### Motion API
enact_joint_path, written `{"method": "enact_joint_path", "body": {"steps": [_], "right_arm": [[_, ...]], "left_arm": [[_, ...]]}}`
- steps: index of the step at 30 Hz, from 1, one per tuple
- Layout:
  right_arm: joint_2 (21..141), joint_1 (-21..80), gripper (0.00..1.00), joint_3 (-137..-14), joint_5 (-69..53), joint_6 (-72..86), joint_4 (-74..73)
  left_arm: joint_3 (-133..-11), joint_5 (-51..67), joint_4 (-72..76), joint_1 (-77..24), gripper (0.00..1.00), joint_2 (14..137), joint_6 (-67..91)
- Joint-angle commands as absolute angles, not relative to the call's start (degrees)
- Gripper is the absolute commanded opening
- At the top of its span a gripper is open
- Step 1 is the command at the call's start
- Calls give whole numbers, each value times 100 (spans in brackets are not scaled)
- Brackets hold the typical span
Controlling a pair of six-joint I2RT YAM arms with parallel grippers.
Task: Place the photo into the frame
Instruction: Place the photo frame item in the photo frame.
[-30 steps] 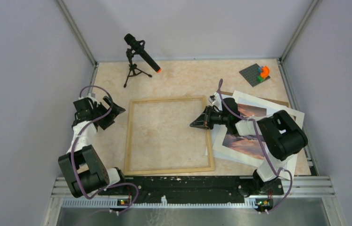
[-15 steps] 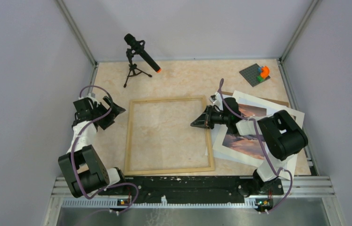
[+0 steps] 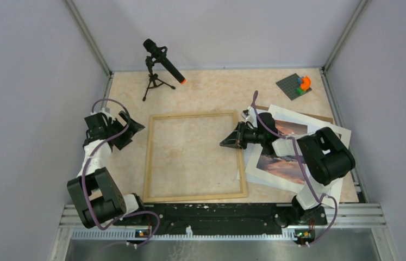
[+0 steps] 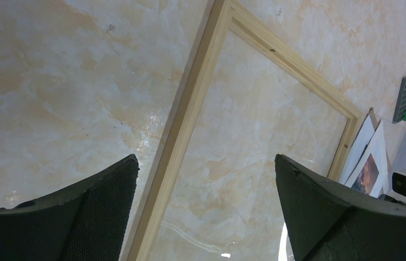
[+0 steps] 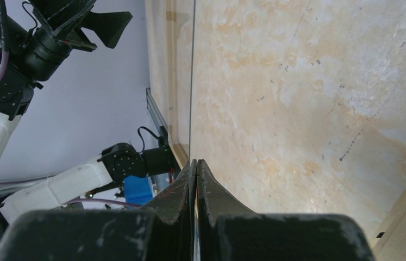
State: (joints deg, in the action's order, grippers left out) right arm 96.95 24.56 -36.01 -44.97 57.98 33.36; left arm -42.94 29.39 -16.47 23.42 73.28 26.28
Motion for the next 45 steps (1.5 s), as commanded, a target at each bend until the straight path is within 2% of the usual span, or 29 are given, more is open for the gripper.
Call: {"method": "enact_joint_path", "body": {"steps": [1, 16, 33, 45], "right_arm": [[9762, 2390, 0, -3690, -4588, 5587, 3524], [9855, 2337, 0, -3902, -4653, 5436, 3294], [9970, 2336, 0, -3965, -4720, 5440, 4110], [10243, 2338, 0, -3817, -4789, 5791, 4889]], "left_arm": [[-4254, 3041, -1406, 2329, 98, 7333, 2558], [-4263, 3058, -1383, 2324, 98, 7374, 2566], [-4168, 3175, -1294, 2321, 98, 7455, 2601], [-3972, 3789, -1002, 2073, 98, 8479, 2926]]}}
